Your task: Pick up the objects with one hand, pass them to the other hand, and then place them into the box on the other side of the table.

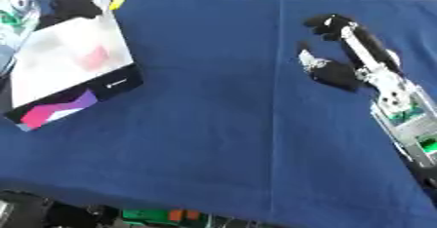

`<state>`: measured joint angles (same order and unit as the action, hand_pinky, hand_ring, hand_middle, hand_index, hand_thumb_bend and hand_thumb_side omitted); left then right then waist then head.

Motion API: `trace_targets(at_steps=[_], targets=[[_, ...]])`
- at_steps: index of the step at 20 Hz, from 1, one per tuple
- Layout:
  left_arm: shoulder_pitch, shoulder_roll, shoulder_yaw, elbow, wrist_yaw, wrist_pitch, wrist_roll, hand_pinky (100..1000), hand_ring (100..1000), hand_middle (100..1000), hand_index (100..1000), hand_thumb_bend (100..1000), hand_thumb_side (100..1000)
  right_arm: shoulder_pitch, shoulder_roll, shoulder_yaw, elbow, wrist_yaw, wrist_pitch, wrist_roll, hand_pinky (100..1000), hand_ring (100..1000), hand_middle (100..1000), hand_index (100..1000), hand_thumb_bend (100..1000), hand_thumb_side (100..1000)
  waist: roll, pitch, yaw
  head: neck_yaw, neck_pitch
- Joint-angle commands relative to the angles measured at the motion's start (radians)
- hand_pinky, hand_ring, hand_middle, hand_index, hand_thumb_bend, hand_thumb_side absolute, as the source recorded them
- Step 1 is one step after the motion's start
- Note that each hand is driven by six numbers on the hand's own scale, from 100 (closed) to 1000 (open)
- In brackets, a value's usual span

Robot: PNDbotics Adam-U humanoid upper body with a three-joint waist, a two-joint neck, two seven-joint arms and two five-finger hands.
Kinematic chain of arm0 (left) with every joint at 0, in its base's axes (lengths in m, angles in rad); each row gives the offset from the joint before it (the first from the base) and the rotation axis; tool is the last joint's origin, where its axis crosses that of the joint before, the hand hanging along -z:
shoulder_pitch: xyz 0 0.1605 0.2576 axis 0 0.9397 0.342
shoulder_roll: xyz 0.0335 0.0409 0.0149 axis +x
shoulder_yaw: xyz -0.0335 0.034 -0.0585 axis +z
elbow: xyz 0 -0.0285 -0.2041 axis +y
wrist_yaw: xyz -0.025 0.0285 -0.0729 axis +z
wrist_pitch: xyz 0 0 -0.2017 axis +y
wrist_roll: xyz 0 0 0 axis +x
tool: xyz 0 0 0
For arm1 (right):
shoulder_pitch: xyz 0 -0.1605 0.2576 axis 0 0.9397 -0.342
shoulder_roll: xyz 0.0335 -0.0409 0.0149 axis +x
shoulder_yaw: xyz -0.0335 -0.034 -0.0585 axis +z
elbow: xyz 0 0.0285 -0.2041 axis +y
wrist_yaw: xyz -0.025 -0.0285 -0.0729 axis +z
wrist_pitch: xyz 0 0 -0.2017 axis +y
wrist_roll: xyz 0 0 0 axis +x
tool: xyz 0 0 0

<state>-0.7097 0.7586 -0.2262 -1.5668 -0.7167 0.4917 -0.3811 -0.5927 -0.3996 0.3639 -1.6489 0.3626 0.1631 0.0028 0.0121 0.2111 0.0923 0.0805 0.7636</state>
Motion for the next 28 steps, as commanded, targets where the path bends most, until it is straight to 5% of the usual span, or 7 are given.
trace_targets(at_steps=[1,5,6,16,21,24,28], targets=[[0.014,0.052,0.034,0.035,0.005,0.014,0.029,600,499,372,444,100,198,-0.015,-0.019,-0.012,-0.029,-0.008,0.001,-0.006,855,842,858,827,100,509,-0.011,-0.028,-0.001,0.011,0.0],[0.055,0.056,0.053,0.086,0.017,0.027,0.058,601,502,377,450,100,138,-0.014,-0.015,-0.009,-0.029,-0.013,0.003,-0.004,855,841,858,827,100,516,-0.017,-0.026,-0.002,0.024,-0.003],[0.063,0.057,0.056,0.094,0.021,0.028,0.064,601,502,378,451,100,204,-0.014,-0.015,-0.009,-0.03,-0.013,0.003,-0.004,855,841,858,827,100,510,-0.019,-0.026,-0.003,0.026,-0.003],[0.08,0.041,0.065,0.173,0.048,0.035,0.134,606,510,402,490,103,172,-0.016,-0.014,-0.011,-0.038,-0.017,0.006,-0.006,855,842,859,827,100,508,-0.034,-0.024,-0.005,0.045,-0.002],[0.08,0.038,0.067,0.209,0.038,0.037,0.182,658,588,519,633,269,185,-0.015,-0.014,-0.012,-0.04,-0.019,0.007,-0.006,855,841,859,827,100,509,-0.035,-0.023,-0.006,0.049,-0.002],[0.082,0.038,0.067,0.224,0.026,0.034,0.194,739,695,651,738,474,376,-0.016,-0.015,-0.013,-0.041,-0.019,0.006,-0.007,855,841,859,828,100,506,-0.035,-0.023,-0.007,0.049,-0.002],[0.085,0.04,0.068,0.236,0.01,0.032,0.186,776,748,729,818,625,488,-0.017,-0.017,-0.013,-0.044,-0.02,0.006,-0.007,855,841,859,828,100,504,-0.034,-0.024,-0.008,0.047,-0.003]])
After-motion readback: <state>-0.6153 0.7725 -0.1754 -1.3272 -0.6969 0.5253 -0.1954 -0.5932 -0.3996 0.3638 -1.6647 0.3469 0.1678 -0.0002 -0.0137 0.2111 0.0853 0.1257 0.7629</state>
